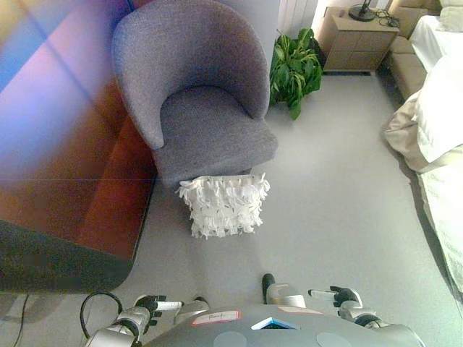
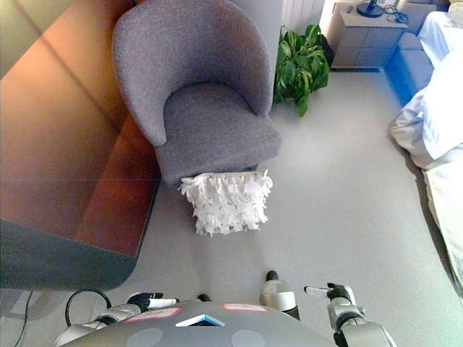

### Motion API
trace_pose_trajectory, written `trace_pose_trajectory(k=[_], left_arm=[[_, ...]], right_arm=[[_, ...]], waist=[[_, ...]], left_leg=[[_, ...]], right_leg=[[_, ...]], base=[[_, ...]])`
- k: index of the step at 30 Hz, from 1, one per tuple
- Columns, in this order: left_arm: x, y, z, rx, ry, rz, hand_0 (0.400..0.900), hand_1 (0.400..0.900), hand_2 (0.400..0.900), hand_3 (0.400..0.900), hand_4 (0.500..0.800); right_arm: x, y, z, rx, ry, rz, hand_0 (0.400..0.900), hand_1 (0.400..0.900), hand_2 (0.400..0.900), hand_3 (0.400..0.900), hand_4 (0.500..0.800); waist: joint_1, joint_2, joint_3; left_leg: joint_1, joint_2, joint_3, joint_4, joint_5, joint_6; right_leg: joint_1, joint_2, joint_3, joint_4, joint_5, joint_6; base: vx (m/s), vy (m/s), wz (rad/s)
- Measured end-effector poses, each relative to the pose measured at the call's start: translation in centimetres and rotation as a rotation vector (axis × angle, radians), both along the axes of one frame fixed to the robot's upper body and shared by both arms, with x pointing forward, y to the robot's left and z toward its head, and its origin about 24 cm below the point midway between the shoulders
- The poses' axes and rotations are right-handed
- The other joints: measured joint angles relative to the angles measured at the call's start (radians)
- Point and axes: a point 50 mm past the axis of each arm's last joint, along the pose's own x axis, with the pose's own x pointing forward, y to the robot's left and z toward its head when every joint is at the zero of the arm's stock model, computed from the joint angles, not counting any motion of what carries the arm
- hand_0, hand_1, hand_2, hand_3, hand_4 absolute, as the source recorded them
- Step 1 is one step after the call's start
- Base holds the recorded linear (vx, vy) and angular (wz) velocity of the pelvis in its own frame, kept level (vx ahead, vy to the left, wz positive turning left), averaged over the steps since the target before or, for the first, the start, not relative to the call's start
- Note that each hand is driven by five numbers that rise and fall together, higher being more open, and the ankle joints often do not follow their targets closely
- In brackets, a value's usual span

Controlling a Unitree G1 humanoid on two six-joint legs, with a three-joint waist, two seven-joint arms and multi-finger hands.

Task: Pick up the pillow and put it on the sofa.

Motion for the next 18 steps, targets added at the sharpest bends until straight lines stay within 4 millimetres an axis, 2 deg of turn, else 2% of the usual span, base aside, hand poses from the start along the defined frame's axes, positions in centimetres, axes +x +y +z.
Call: trace_pose_trajectory(k=[12,18], left_arm=[[0.3,-0.4,-0.1,-0.013,-0.004,-0.022,0.900,0.900,0.900,0.900,0.800],[0.5,-0.5,-0.1,-0.013,0.003,-0.022,0.900,0.900,0.900,0.900,0.800]], right_arm=[[-0.1,0.9,-0.3,0.030,0.013,0.034,0.900,0.900,0.900,0.900,0.800],[-0.4,1.2,-0.4,0.038,0.038,0.026,0.900,0.900,0.900,0.900,0.800]], waist=[[-0.002,0.000,0.000],[-0.002,-0.006,0.002]], left_leg=[[-0.002,0.002,0.004,0.000,0.000,-0.001],[-0.014,0.032,0.005,0.033,-0.007,-0.014]], right_leg=[[-0.004,0.002,0.002,0.000,0.000,0.000],[-0.005,0.017,-0.001,0.000,-0.012,-0.008]], base=[[0.04,-0.084,0.01],[0.08,-0.201,0.13]])
